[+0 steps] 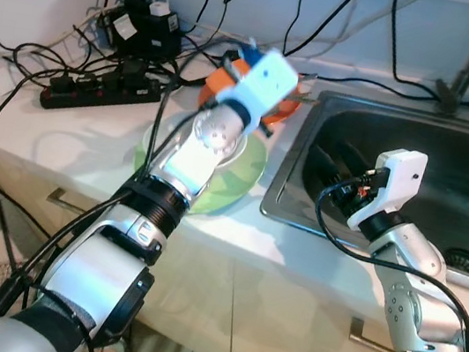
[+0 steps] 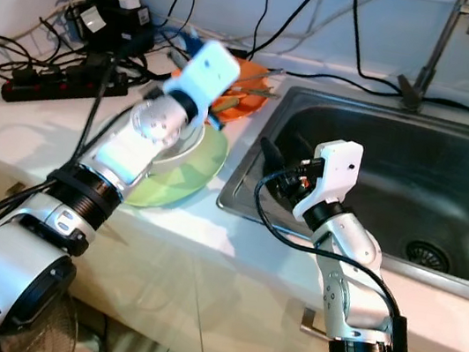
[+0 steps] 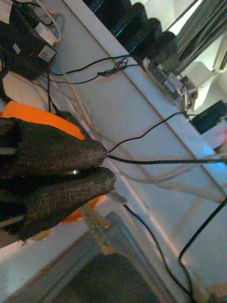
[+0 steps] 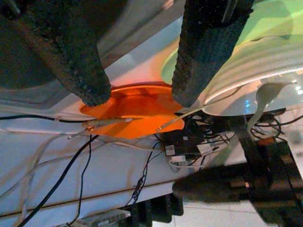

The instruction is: Kitchen organization

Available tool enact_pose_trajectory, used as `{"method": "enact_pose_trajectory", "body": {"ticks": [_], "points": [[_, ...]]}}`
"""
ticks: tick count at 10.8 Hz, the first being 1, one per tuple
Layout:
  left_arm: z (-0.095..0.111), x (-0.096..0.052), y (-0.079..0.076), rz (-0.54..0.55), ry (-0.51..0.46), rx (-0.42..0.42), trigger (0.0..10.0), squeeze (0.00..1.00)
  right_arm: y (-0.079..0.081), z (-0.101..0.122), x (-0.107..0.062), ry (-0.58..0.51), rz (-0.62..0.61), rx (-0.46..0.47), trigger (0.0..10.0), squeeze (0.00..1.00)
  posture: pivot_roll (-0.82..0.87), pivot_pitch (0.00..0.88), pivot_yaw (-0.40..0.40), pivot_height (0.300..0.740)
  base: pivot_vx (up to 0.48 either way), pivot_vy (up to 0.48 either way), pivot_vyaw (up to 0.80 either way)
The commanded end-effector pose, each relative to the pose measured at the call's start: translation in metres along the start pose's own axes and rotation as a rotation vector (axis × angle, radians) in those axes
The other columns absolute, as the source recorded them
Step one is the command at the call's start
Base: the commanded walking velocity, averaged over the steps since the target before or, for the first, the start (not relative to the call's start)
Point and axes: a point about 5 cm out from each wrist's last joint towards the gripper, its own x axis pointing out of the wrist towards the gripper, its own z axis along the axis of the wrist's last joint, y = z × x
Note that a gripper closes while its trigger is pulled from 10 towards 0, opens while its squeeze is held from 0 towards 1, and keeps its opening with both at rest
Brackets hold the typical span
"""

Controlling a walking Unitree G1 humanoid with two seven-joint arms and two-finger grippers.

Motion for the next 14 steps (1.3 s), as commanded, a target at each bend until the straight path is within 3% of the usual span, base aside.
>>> {"method": "enact_pose_trajectory", "body": {"ticks": [1, 3, 5, 6, 7, 8, 11, 12, 13, 14], "points": [[0.004, -0.001, 0.01, 0.028, -0.017, -0.034, 10.0, 0.0, 0.001, 0.0, 0.002, 0.0, 0.008, 0.004, 10.0, 0.0, 0.04, 0.0, 0.141, 0.74, 0.0, 0.0, 0.0], [0.016, -0.004, 0.01, 0.005, -0.075, -0.201, 10.0, 0.0, 0.001, 0.0, 0.003, 0.0, 0.014, 0.004, 10.0, 0.0, 0.04, 0.0, 0.14, 0.74, 0.0, 0.0, 0.0], [0.036, -0.009, 0.006, -0.056, -0.222, -0.427, 10.0, 0.0, 0.002, 0.0, 0.005, -0.001, 0.019, 0.004, 10.0, 0.0, 0.04, 0.0, 0.137, 0.74, 0.0, 0.0, 0.0], [0.047, -0.013, 0.004, -0.094, -0.307, -0.505, 10.0, 0.0, 0.001, 0.0, 0.005, -0.001, 0.012, 0.009, 10.0, 0.0, 0.04, 0.0, 0.138, 0.74, 0.0, 0.0, 0.0], [0.049, -0.015, 0.002, -0.106, -0.328, -0.529, 10.0, 0.0, 0.001, 0.0, 0.006, -0.004, 0.01, 0.013, 10.0, 0.0, 0.04, 0.0, 0.138, 0.74, 0.0, 0.0, 0.0], [0.051, -0.018, 0.0, -0.128, -0.36, -0.57, 10.0, 0.0, -0.002, 0.002, 0.007, -0.016, -0.015, 0.015, 10.0, 1.0, 0.04, 0.0, 0.138, 0.74, 0.0, 0.0, 0.0], [0.054, -0.021, 0.005, -0.124, -0.385, -0.572, 10.0, 0.0, -0.011, 0.007, 0.007, -0.035, -0.052, 0.0, 10.0, 1.0, 0.04, 0.0, 0.138, 0.74, 0.0, 0.0, 0.0], [0.065, -0.024, 0.013, -0.107, -0.452, -0.513, 10.0, 0.0, -0.011, 0.009, 0.008, -0.045, -0.058, 0.001, 10.0, 1.0, 0.05, 0.0, 0.14, 0.74, 0.0, 0.0, 0.0], [0.07, -0.025, 0.014, -0.108, -0.487, -0.495, 10.0, 0.0, -0.01, 0.007, 0.008, -0.042, -0.058, -0.003, 10.0, 0.0, 0.05, 0.0, 0.141, 0.74, 0.0, 0.0, 0.0], [0.073, -0.027, 0.014, -0.115, -0.511, -0.5, 10.0, 0.0, -0.01, 0.007, 0.008, -0.042, -0.058, -0.004, 10.0, 0.0, 0.05, 0.0, 0.14, 0.74, 0.0, 0.0, 0.0]]}}
